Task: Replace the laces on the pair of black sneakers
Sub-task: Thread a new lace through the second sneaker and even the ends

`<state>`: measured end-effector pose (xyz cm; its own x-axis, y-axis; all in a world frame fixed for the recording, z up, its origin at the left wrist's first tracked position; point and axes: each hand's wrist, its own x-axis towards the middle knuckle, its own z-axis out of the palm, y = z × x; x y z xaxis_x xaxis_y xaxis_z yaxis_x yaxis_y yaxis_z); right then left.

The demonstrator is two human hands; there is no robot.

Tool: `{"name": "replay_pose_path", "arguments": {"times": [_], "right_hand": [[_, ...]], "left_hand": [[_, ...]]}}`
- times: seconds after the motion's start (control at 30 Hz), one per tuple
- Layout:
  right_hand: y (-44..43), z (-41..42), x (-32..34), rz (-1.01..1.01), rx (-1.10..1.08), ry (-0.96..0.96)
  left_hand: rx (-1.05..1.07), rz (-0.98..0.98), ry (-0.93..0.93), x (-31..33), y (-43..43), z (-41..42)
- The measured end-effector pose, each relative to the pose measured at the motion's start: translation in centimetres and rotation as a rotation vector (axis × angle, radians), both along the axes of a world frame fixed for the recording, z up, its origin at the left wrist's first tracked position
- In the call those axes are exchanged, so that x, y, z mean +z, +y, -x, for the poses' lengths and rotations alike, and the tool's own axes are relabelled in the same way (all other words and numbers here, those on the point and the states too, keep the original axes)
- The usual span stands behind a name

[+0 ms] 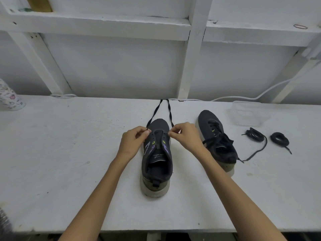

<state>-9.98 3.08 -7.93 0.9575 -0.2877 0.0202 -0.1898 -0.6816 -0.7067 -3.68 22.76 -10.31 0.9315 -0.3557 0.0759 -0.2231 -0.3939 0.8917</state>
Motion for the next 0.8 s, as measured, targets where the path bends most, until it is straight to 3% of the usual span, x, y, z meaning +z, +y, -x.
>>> {"name": "replay_pose_path", "arguments": {"times": [0.23,0.4,0.8], "right_hand": [[0.9,-1.0,1.8,0.412,0.108,0.086],[1.9,-1.5,2.6,0.578,0.138,0.132],[2.1,-2.1,2.5,0.553,0.114,0.173]], "left_hand": [[-0.187,-0.213,-0.003,1.7,-2.4,-0.6],[-0.185,-0.303,-0.019,2.2,-3.3,-1.0],[-0.196,-0.298,-0.067,1.9,-3.2,-1.4]]}}
